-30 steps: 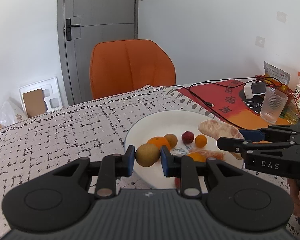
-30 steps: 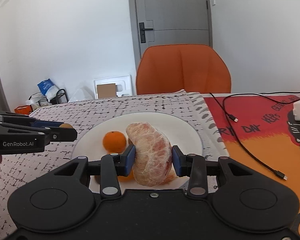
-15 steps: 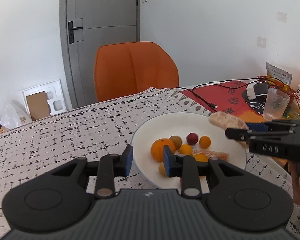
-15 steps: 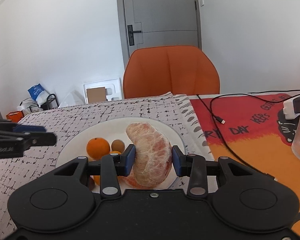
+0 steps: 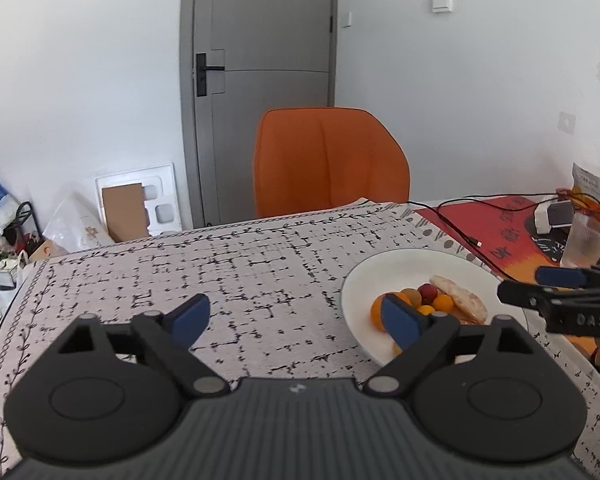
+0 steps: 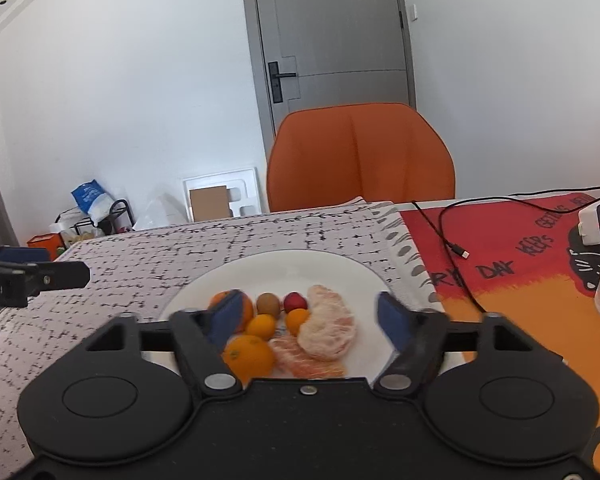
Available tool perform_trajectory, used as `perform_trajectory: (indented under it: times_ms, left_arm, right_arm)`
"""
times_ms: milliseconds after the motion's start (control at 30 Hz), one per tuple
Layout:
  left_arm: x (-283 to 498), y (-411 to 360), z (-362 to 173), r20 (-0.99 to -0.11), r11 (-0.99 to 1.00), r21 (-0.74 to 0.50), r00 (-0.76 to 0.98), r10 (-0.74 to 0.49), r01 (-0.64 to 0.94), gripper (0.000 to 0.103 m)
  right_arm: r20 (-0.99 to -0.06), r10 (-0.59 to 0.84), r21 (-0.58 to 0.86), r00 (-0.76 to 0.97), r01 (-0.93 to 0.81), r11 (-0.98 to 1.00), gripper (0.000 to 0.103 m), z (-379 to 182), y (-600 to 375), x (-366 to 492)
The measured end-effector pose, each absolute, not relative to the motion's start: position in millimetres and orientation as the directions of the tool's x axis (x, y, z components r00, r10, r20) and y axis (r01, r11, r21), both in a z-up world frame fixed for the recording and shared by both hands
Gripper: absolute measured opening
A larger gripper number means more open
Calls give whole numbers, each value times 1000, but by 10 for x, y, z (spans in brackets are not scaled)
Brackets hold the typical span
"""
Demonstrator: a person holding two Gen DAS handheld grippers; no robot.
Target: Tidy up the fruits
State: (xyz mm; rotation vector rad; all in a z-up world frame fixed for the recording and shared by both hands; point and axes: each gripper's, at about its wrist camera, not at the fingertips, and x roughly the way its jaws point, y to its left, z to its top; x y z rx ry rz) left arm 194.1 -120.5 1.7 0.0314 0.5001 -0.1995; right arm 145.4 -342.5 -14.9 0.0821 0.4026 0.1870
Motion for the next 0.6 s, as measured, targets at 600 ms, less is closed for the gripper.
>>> perform_trajectory:
  times_ms: [600]
  left_arm:
    - [1448, -801, 164, -485, 993, -46, 866, -119, 111, 103]
  right_arm:
    - [-354, 257, 164, 899, -211, 964, 103, 93, -3152, 1019]
